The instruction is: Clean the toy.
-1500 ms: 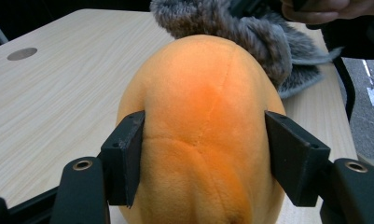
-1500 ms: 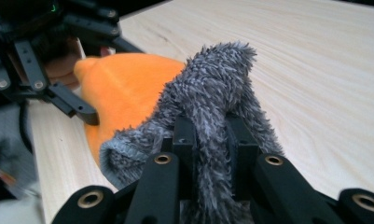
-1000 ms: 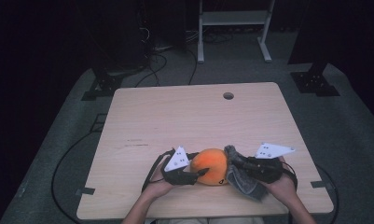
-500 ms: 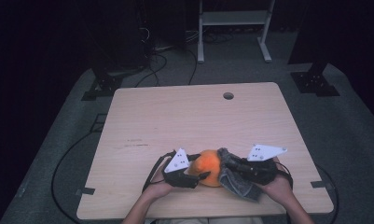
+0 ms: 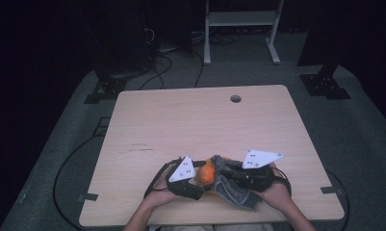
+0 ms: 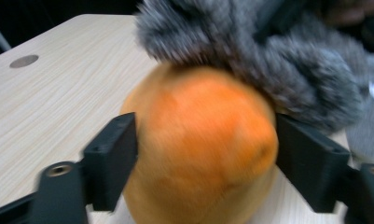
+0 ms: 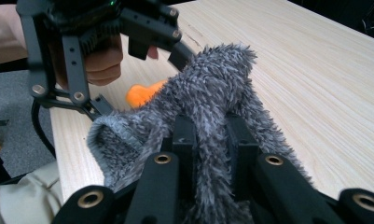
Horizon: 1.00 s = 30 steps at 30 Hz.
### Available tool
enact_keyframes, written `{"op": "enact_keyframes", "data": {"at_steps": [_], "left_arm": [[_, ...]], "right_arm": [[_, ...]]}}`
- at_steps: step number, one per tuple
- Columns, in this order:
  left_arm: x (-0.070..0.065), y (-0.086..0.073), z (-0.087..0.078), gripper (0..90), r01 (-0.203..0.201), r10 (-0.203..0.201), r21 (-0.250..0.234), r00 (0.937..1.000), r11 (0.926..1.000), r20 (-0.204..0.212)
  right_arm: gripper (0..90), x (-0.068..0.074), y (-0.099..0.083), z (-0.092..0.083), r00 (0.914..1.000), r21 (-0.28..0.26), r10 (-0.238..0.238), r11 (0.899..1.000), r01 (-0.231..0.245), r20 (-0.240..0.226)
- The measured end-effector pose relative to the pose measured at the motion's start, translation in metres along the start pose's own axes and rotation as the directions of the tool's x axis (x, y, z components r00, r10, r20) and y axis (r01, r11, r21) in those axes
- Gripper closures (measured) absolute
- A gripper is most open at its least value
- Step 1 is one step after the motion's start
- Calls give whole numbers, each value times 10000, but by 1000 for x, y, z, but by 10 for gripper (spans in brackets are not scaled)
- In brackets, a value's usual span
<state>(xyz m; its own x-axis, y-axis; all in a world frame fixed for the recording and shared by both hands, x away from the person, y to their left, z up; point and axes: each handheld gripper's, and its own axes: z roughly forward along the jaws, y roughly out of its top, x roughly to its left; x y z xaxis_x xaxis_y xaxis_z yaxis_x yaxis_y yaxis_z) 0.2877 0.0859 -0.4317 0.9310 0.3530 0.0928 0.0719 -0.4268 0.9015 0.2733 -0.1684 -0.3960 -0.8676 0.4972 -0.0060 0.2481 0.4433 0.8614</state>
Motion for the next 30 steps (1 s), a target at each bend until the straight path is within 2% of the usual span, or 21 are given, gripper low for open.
{"op": "enact_keyframes", "data": {"at_steps": [1, 2, 3, 6, 7, 8, 9, 10, 11, 14, 15, 17, 20, 21, 22, 23, 24, 27, 30], "left_arm": [[-2, -2, 0, 293, -302, 303, 104, 9994, 9995, -176], [-2, -2, 0, 335, -302, 303, 104, 9994, 9995, -176], [-1, -4, -1, 360, -263, 276, 466, 9992, 9986, -275], [3, -5, -3, 388, -152, 186, 793, 9990, 9967, -417], [8, -9, -5, 389, 170, -149, 706, 9994, 9974, -307], [10, -9, -7, 372, 306, -295, 587, 9994, 9978, -196], [11, -8, -7, 306, 586, -582, 358, 9982, 9976, -114], [11, -8, -7, 233, 586, -582, 358, 9982, 9976, -114], [14, -3, -7, 193, 1120, -1120, -25, 9937, 9937, 40], [13, 1, -7, 210, 1150, -1148, -277, 9934, 9930, 85], [13, -1, -5, 249, 1053, -1053, 35, 9944, 9944, 67], [15, -7, -5, 306, 1242, -1244, 208, 9922, 9920, 68], [16, -10, -6, 334, 1285, -1286, 307, 9917, 9912, 20], [16, -10, -6, 334, 1252, -1254, 469, 9921, 9910, 1], [16, -10, -6, 333, 1252, -1254, 469, 9921, 9910, 1], [15, -9, -6, 333, 1196, -1197, 503, 9928, 9916, -6], [15, -9, -6, 333, 1158, -1159, 558, 9933, 9917, -12], [18, -11, -8, 333, 1157, -1162, 628, 9932, 9913, 52], [21, -14, -10, 328, 1331, -1337, 585, 9910, 9894, 67]], "right_arm": [[762, 0, 0, 3, 10000, -65, 51, 10000, -50, 51], [762, 0, 0, 3, 10000, -65, 51, 10000, -50, 51], [762, -2, -1, 4, 9999, -116, 109, 9999, -108, 22], [762, -7, -5, 3, 9995, -108, 139, 9998, -136, 301], [762, -12, -10, 0, 9976, -54, 431, 9991, -429, 547], [762, -16, -13, -1, 9967, -26, 534, 9986, -534, 611], [762, -18, -14, -2, 9957, -29, 714, 9974, -714, 585], [762, -18, -14, -2, 9957, -29, 714, 9974, -714, 585], [765, -15, -14, 0, 9959, 27, 540, 9985, -544, 727], [765, -7, -8, 3, 9979, 37, 249, 9997, -252, 593], [764, -4, -7, 5, 9979, 76, 95, 9999, -100, 635], [764, -4, -7, 5, 9978, 95, 13, 10000, -20, 664], [762, -10, -11, 4, 9983, 38, 223, 9997, -225, 539], [761, -16, -18, 3, 9967, 107, 433, 9990, -442, 684], [761, -16, -18, 3, 9967, 107, 433, 9990, -442, 684], [762, -23, -25, 0, 9945, 222, 778, 9966, -796, 698], [762, -23, -25, 0, 9945, 222, 778, 9966, -796, 698], [765, -29, -37, -7, 9880, 801, 721, 9933, -836, 1366], [765, -32, -39, -10, 9851, 805, 969, 9908, -1090, 1420]]}}
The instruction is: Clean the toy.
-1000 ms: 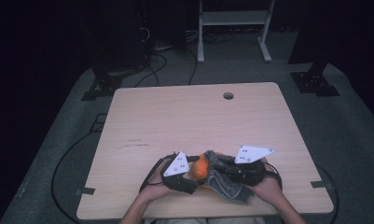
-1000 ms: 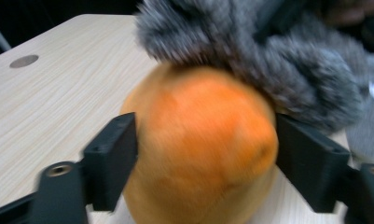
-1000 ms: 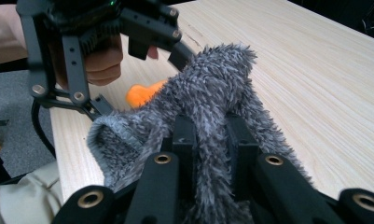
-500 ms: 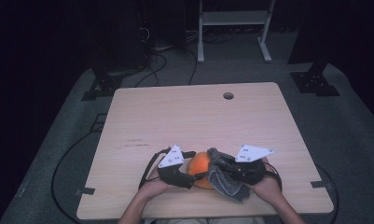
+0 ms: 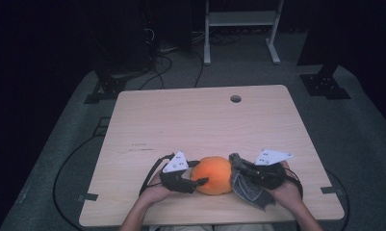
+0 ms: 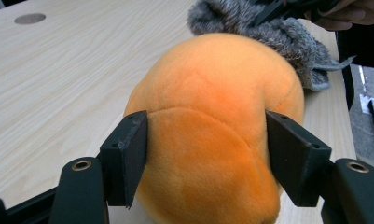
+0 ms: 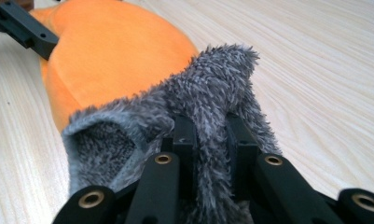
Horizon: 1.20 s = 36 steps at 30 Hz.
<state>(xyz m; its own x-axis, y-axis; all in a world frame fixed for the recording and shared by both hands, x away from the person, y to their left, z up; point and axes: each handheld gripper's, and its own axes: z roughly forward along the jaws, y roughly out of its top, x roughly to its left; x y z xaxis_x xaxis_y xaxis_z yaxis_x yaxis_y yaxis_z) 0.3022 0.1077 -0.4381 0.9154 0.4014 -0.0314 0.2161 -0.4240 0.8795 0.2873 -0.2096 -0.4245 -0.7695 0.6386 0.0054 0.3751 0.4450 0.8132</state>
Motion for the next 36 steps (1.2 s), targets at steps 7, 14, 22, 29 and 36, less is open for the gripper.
{"op": "enact_keyframes", "data": {"at_steps": [7, 14, 22, 29, 36], "left_arm": [[1, -4, 2, 303, 75, -76, 83, 9999, 9999, 106], [5, 6, 4, 112, 1157, -1145, -98, 9902, 9932, 794], [-9, 12, 13, 409, 223, -232, -490, 9996, 9985, -180], [-6, 16, 17, 186, 165, -185, -287, 9971, 9995, -731], [4, 8, 14, 219, 550, -545, 95, 9973, 9984, -498]], "right_arm": [[762, 15, 11, 5, 9937, -584, 23, 9983, -89, -1119], [762, 17, 7, 6, 9917, -311, -208, 9994, 169, -1269], [763, 11, 7, -1, 9944, -165, 62, 9998, -80, -1051], [765, 15, 14, 7, 9989, -270, -295, 9992, 285, -377], [764, 16, 10, 17, 9977, -312, -417, 9987, 400, -540]]}}
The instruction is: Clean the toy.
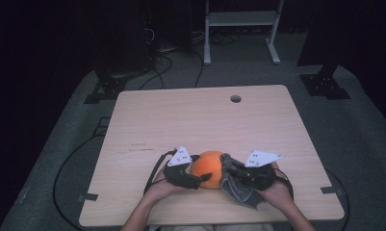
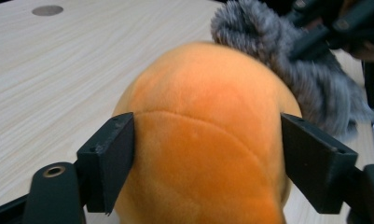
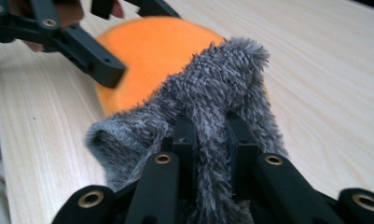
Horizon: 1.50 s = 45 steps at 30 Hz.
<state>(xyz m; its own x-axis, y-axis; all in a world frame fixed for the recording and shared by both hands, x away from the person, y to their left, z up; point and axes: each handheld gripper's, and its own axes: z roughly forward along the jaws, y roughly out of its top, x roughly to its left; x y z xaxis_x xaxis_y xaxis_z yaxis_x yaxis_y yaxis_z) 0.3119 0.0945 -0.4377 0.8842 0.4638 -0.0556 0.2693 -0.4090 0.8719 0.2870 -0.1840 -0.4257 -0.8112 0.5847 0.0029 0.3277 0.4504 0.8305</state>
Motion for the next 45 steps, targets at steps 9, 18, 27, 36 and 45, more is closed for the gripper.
{"op": "enact_keyframes", "data": {"at_steps": [9, 18, 27, 36, 45], "left_arm": [[-1, -8, -3, 221, -26, 26, 48, 9999, 10000, 110], [-2, -9, -3, 228, -243, 240, 180, 9996, 9995, 168], [-3, -3, -6, 170, -198, 185, 206, 9979, 9996, 622], [1, 0, 1, 116, 437, -473, 646, 9974, 9970, 553], [-14, 4, -1, 361, -1528, 1512, -501, 9879, 9870, -341]], "right_arm": [[764, -16, -11, -8, 9960, 234, 742, 9969, -754, 492], [765, -17, -11, 0, 9964, 448, 755, 9960, -772, 380], [763, -2, 1, 1, 9996, 114, 256, 9996, -255, -139], [760, -2, -3, -5, 9992, 156, 143, 9998, -137, -374], [763, 0, 3, -16, 9995, -404, 234, 9989, -225, 219]]}}
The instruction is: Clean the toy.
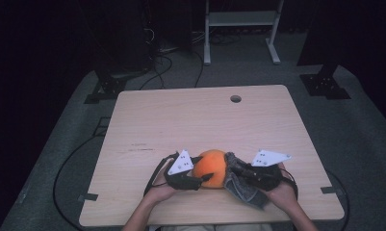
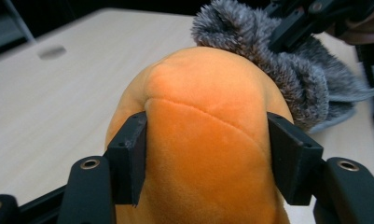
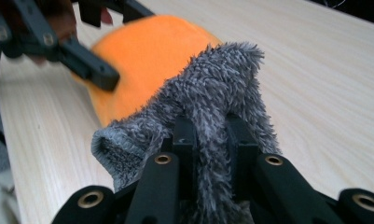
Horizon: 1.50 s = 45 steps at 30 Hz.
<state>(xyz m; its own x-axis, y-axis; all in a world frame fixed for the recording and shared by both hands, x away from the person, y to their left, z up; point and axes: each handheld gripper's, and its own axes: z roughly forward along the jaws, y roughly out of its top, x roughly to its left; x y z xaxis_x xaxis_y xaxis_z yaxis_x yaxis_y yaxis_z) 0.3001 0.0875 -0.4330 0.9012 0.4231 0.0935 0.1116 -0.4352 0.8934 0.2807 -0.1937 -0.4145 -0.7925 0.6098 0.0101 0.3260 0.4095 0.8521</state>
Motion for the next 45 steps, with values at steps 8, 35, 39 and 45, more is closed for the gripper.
{"op": "enact_keyframes", "data": {"at_steps": [8, 35, 39, 45], "left_arm": [[12, -16, -4, 259, 932, -951, 744, 9952, 9929, 224], [2, -3, -3, 164, 712, -743, 572, 9959, 9958, 525], [9, -4, 0, 206, 1447, -1473, 729, 9886, 9868, 307], [-1, -1, 0, 261, 714, -726, 574, 9972, 9958, 188]], "right_arm": [[762, -16, -14, 17, 9991, 915, 419, 9949, -423, 66], [757, -10, -4, 11, 9979, 275, 492, 9985, -481, -418], [756, -15, -10, 10, 9972, 457, 608, 9972, -588, -438], [759, -24, -17, 5, 9983, 900, 581, 9942, -583, 51]]}}
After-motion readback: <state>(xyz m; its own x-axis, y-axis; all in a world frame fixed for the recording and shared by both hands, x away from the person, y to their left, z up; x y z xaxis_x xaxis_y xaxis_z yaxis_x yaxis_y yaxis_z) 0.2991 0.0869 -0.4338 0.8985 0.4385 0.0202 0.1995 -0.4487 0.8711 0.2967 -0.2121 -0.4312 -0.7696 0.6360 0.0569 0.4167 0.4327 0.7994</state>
